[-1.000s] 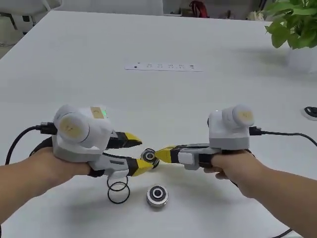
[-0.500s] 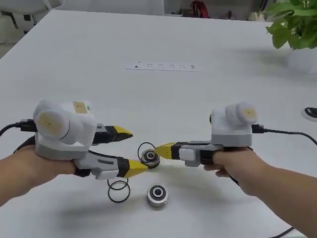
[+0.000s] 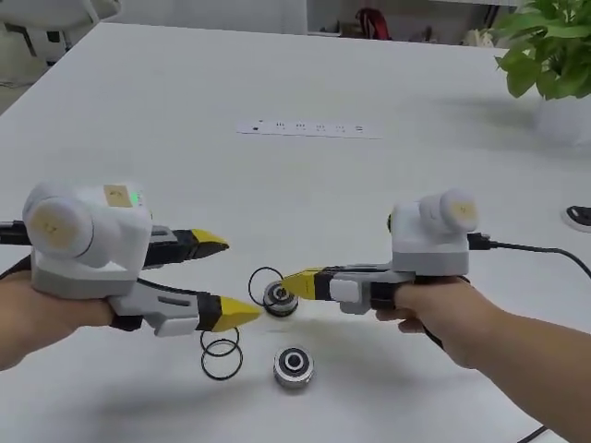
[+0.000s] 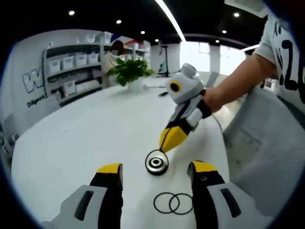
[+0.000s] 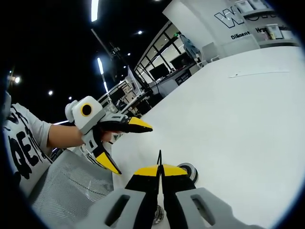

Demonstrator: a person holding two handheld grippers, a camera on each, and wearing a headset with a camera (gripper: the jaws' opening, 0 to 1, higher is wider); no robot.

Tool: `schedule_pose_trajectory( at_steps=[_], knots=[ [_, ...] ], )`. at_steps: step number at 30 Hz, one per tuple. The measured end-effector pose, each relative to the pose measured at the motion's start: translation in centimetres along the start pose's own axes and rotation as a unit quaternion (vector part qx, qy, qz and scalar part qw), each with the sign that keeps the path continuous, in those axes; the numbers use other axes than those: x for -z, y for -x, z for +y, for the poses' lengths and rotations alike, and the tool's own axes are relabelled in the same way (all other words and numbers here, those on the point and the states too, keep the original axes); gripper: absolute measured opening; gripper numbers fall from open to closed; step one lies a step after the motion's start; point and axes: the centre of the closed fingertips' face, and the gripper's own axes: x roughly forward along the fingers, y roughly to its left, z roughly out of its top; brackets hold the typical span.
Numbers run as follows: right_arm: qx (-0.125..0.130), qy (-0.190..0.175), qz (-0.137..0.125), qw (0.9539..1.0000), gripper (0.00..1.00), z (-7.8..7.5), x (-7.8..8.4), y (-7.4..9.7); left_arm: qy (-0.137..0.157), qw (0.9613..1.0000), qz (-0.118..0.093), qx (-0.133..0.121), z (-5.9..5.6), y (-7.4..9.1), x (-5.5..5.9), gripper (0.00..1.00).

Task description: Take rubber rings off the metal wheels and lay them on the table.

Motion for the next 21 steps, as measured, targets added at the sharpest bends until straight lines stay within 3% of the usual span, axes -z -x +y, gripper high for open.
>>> schedule_pose_trajectory(
  at_steps=[6, 15, 21],
  knots=[
    [-0.012, 0.002, 0.003, 0.9999, 0.00, 0.9, -0.1, -0.4, 0.004, 1.0000, -0.006, 0.001, -0.2, 1.1, -0.1, 0.60],
    [-0.023, 0.004, 0.007, 0.9997, 0.00, 1.8, 0.0, -0.9, 0.001, 1.0000, 0.000, -0.007, -0.3, 2.6, 0.7, 0.61],
    [-0.027, 0.006, 0.018, 0.9994, 0.00, 2.2, 0.4, -1.5, 0.005, 0.9998, 0.003, -0.020, 0.3, 3.6, 1.2, 0.62]
  ],
)
